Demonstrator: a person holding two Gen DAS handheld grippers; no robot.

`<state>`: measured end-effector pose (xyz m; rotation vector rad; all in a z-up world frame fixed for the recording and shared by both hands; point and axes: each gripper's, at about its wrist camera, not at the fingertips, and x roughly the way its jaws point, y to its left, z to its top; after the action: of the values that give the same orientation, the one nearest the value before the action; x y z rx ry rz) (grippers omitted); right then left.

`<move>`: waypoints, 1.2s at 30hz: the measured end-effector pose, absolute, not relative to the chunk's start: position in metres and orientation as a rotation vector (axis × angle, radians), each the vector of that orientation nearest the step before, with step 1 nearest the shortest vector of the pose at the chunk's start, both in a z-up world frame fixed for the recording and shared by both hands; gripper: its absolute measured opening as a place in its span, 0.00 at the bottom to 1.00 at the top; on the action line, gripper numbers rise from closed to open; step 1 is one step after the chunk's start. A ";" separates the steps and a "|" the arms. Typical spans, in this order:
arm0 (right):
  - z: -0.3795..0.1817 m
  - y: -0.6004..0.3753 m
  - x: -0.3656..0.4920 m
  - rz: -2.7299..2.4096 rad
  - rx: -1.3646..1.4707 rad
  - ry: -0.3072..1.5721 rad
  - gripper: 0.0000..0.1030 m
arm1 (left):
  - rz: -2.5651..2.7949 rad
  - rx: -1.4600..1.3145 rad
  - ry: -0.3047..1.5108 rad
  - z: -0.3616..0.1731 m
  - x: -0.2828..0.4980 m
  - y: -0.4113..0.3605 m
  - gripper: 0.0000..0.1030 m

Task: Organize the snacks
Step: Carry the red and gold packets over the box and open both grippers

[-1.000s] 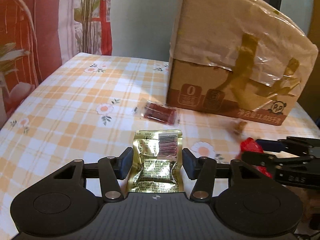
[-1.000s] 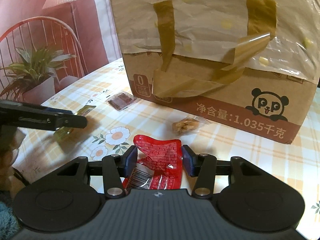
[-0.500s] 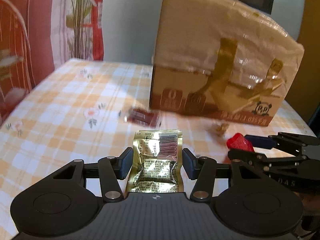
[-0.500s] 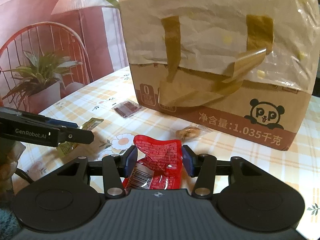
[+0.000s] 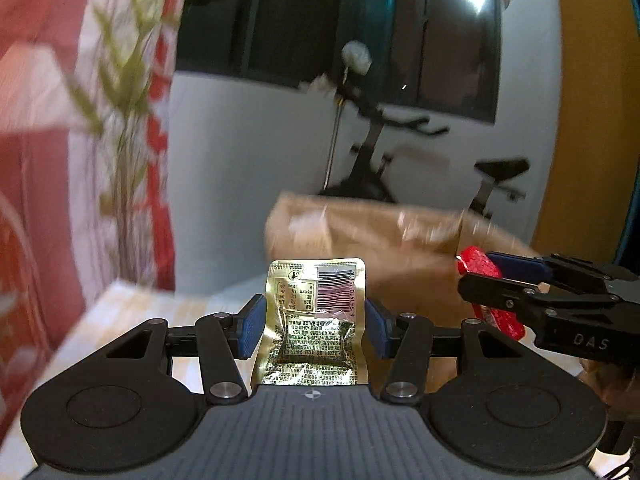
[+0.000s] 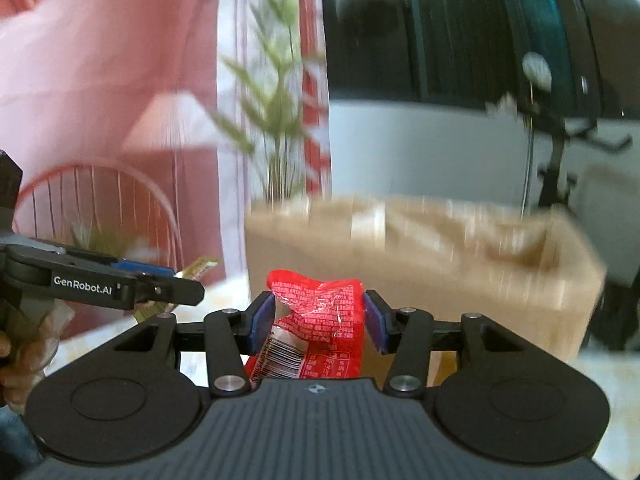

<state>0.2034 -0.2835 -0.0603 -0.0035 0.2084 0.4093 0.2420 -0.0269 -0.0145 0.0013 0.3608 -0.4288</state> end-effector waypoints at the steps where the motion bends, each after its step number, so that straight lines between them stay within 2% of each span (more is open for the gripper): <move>1: -0.051 -0.285 0.207 0.406 -0.015 0.189 0.49 | -0.439 0.001 0.348 -0.008 0.248 -0.034 0.54; 8: -0.011 -0.307 0.263 0.338 -0.049 0.173 0.49 | -0.481 0.001 0.342 0.017 0.308 -0.078 0.54; 18: -0.026 -0.341 0.325 0.151 -0.004 0.419 0.50 | -0.479 0.085 0.439 0.001 0.364 -0.124 0.54; 23: -0.035 -0.352 0.323 0.098 0.000 0.463 0.51 | -0.484 0.090 0.484 -0.008 0.372 -0.127 0.59; 24: -0.037 -0.354 0.322 0.087 0.003 0.468 0.51 | -0.487 0.099 0.485 -0.009 0.371 -0.128 0.64; 27: -0.039 -0.356 0.315 0.051 -0.005 0.465 0.55 | -0.486 0.114 0.467 -0.009 0.360 -0.122 0.68; 32: -0.039 -0.353 0.302 0.057 0.015 0.433 0.71 | -0.480 0.092 0.466 -0.006 0.347 -0.109 0.71; 36: -0.040 -0.348 0.286 0.067 0.058 0.373 0.73 | -0.472 0.077 0.448 -0.002 0.331 -0.093 0.72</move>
<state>0.2859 -0.3477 -0.0404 0.0580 0.3731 0.0673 0.3307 -0.0926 -0.0022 0.0767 0.4479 -0.4724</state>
